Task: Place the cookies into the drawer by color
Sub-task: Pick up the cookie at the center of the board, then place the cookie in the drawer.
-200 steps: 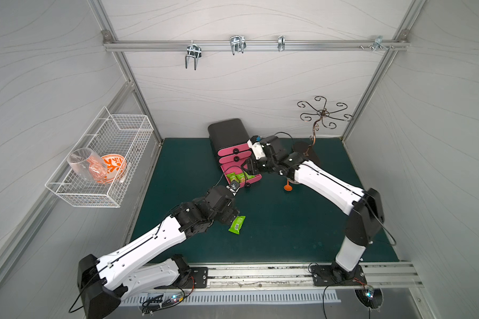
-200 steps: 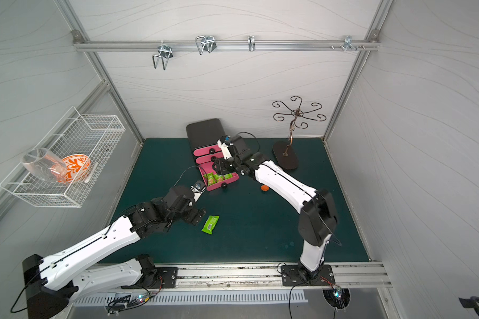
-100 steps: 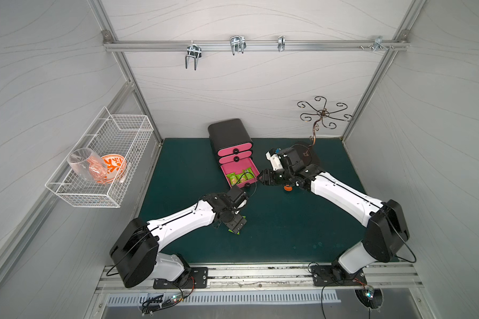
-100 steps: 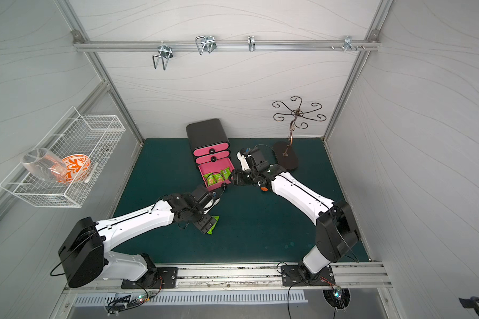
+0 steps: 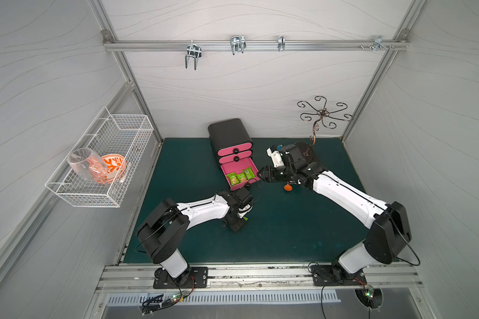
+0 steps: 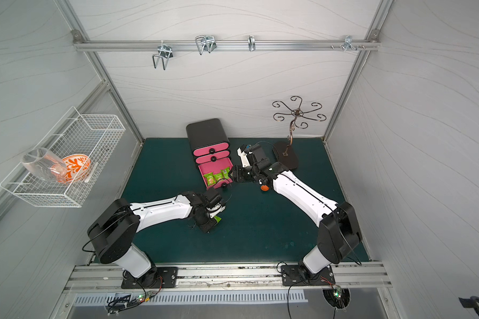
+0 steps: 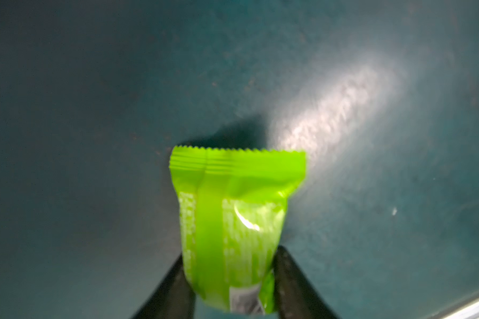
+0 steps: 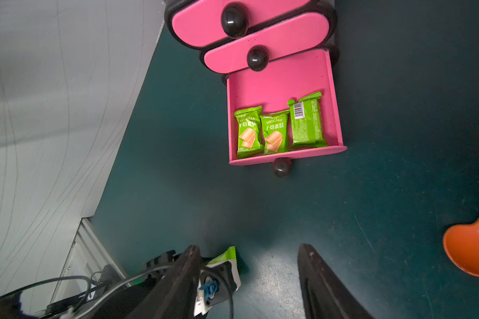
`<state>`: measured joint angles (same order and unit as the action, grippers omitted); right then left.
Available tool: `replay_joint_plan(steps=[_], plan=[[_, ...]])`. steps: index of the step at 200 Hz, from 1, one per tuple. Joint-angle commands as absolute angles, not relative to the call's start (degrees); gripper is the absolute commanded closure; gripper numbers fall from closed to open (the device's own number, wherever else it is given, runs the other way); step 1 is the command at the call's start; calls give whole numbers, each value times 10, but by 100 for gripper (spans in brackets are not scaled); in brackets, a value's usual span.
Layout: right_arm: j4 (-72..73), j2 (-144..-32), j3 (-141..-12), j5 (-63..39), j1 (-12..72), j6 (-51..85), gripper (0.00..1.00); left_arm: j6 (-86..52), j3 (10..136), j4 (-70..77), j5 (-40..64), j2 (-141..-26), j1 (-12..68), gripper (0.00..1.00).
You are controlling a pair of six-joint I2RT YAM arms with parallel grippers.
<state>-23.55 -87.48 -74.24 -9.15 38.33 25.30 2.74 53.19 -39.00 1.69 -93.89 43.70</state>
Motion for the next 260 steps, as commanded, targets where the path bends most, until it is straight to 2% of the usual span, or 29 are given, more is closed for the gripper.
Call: replay_joint_plan(steps=[1,22,55,90,117,152,204,260], plan=[[-248,-822,-726,-69,382,254,39,27,565,-402,32,-952,421,70],[-242,-796,-707,-60,376,256,39,18,575,-411,42,-956,404,83],[-255,-772,-705,-55,362,253,39,1,618,-434,54,-952,400,88],[-274,-754,-715,-37,349,245,39,-33,691,-420,19,-930,400,88],[-301,-745,-727,-37,342,235,38,-31,762,-421,-96,-939,399,88],[-335,-723,-730,-41,334,236,38,34,860,-414,-252,-1016,390,88],[-383,-687,-723,-64,326,216,38,104,973,-356,-408,-1154,371,85],[-374,-645,-692,-58,341,205,36,139,1092,-333,-422,-1278,365,84]])
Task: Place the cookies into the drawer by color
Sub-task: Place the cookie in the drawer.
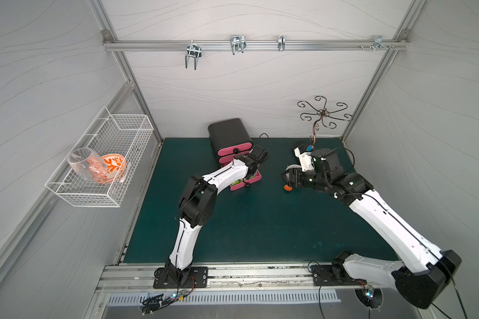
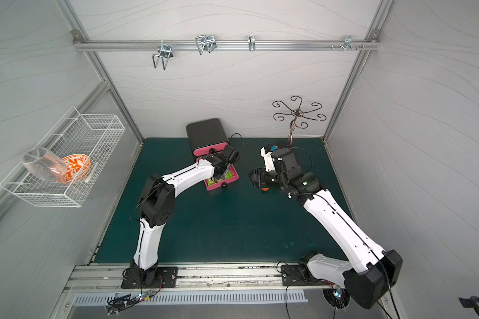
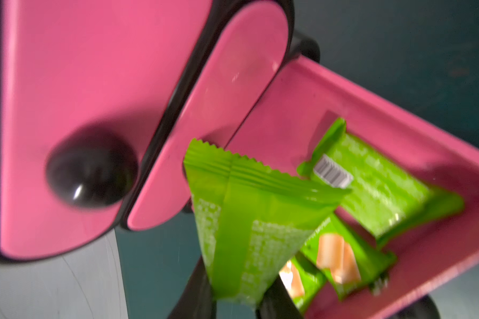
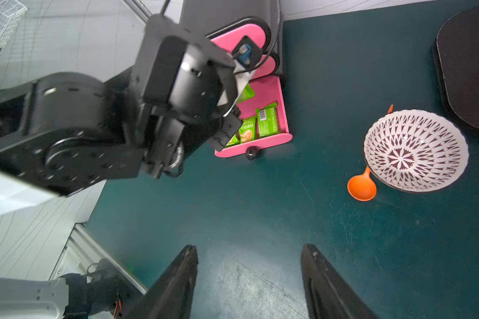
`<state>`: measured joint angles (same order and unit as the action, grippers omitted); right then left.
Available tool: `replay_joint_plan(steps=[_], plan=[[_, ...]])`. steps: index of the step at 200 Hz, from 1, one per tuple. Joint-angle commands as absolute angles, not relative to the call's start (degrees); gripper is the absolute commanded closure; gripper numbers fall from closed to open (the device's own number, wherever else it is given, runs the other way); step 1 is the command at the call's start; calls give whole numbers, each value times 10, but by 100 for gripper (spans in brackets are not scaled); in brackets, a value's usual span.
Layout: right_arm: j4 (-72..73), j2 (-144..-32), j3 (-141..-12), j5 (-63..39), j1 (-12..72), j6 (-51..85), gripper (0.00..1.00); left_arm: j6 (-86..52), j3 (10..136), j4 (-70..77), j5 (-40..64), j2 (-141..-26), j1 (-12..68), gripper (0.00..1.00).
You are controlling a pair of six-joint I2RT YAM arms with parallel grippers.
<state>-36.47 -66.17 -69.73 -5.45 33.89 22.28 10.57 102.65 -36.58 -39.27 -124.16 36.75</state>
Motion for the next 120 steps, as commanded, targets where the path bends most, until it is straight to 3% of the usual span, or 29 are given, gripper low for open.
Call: replay_joint_plan(steps=[1,70,80,103,120], plan=[[-375,-644,-691,-57,342,205,35,140,1093,-333,-422,-1280,365,84],[-394,-624,-687,-49,344,195,34,123,1121,-337,-404,-1325,353,80],[-396,-625,-690,-47,344,194,34,123,1125,-336,-405,-1328,353,75],[-402,-627,-697,-41,343,193,34,105,1130,-339,-400,-1325,349,52],[-404,-632,-702,-41,343,194,34,97,1135,-344,-397,-1314,349,46]])
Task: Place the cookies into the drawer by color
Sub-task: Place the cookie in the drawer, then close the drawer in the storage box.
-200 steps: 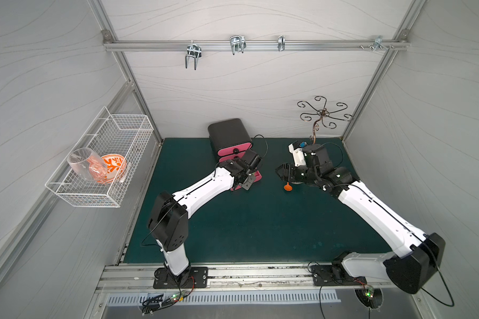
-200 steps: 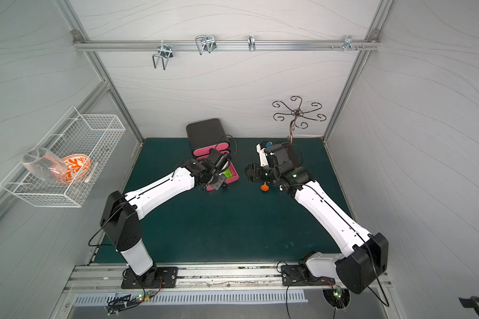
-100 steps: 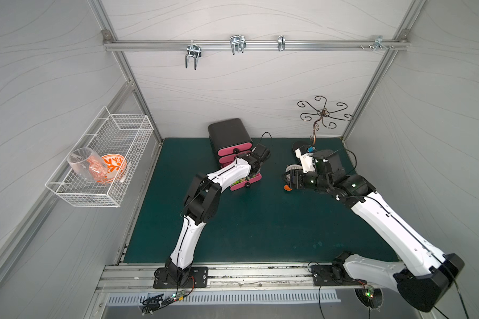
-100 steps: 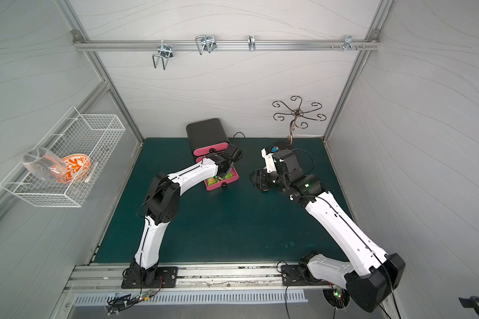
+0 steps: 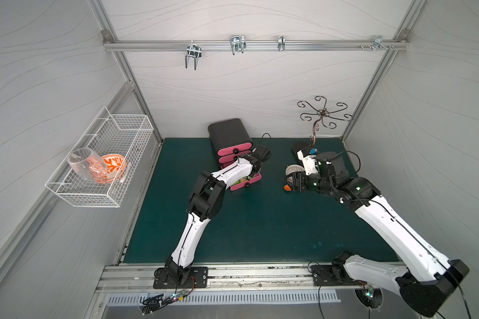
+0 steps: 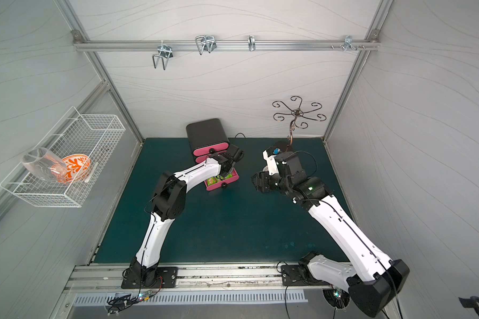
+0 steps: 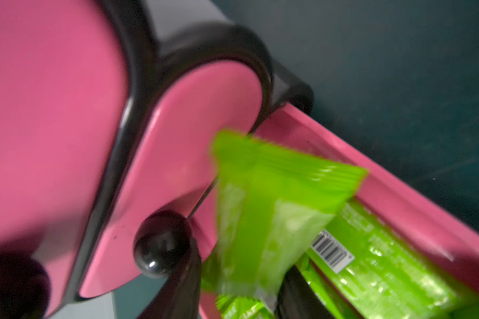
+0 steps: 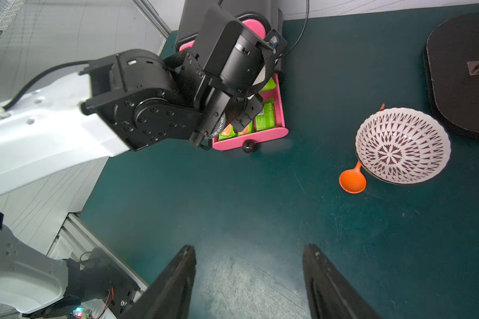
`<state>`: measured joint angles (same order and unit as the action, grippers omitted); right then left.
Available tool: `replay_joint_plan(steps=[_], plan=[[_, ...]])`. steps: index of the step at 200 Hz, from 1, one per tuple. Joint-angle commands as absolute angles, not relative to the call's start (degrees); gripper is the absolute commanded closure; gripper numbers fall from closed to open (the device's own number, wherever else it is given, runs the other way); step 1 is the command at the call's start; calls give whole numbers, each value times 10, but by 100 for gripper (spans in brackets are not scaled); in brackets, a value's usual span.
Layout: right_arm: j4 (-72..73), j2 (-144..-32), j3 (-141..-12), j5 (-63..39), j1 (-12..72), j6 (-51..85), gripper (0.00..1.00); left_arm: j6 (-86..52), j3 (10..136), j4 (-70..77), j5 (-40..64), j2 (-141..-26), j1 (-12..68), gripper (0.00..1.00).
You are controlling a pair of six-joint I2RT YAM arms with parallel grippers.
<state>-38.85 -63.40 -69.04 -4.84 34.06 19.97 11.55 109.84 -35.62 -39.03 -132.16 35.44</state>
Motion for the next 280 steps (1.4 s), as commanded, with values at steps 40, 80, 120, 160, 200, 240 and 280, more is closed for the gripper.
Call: replay_joint_plan(steps=[40,80,120,160,200,240,280], plan=[[-410,-649,-715,-46,343,205,33,93,1141,-349,-387,-1261,353,29],[-394,-652,-703,-58,325,245,32,27,1118,-393,-320,-1139,356,27],[-278,-707,-649,-214,266,355,31,-126,1009,-408,-132,-935,356,26],[-63,-819,-591,-267,274,461,32,-216,807,-330,-71,-729,357,17],[97,-953,-569,-251,322,497,34,-175,755,-386,-71,-659,357,9],[195,-1091,-594,-259,351,531,41,-141,798,-454,2,-673,352,6],[241,-1157,-618,-245,369,553,41,-107,861,-525,-9,-710,346,6]])
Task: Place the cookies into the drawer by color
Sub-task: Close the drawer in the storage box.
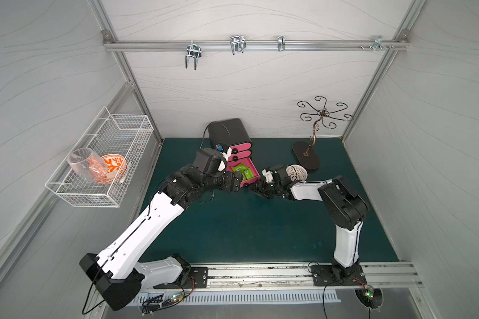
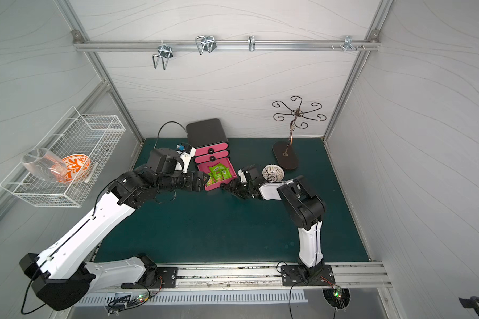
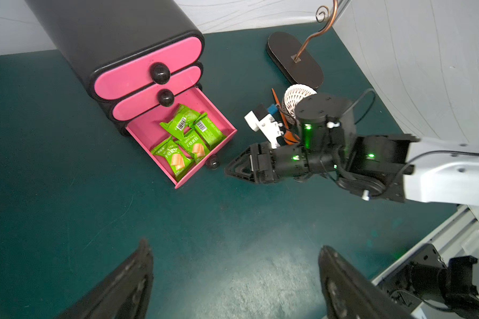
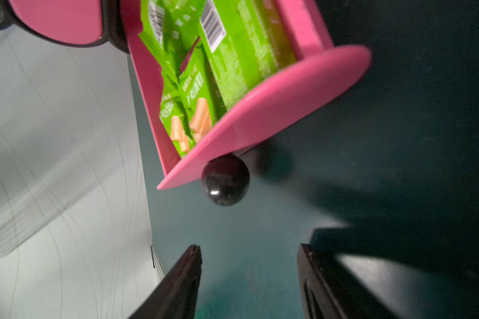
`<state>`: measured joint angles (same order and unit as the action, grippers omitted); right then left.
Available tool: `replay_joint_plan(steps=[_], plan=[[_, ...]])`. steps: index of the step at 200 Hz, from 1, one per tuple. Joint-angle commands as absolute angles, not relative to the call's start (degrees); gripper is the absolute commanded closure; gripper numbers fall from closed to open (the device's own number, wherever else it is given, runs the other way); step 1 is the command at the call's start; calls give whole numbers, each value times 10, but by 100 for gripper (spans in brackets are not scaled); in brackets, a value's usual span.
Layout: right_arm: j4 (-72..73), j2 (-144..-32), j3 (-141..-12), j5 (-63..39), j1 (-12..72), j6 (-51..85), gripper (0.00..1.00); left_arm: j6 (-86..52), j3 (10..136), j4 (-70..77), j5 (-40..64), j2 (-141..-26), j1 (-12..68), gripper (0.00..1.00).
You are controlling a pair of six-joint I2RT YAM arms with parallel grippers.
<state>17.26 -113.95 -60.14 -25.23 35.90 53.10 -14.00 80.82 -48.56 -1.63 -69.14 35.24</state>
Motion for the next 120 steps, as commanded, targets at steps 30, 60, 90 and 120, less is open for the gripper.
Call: replay_joint_plan(steps=[30,60,90,120], plan=[[263,-1179,-621,-227,377,561,44,-84,902,-569,-22,-727,337,6],[264,-1198,-633,-217,376,568,49,-77,900,-580,-43,-717,336,6],[256,-1212,-642,-202,378,572,52,-58,888,-580,-65,-701,362,6],[250,-1218,-642,-194,374,573,57,-45,873,-576,-87,-686,382,5]])
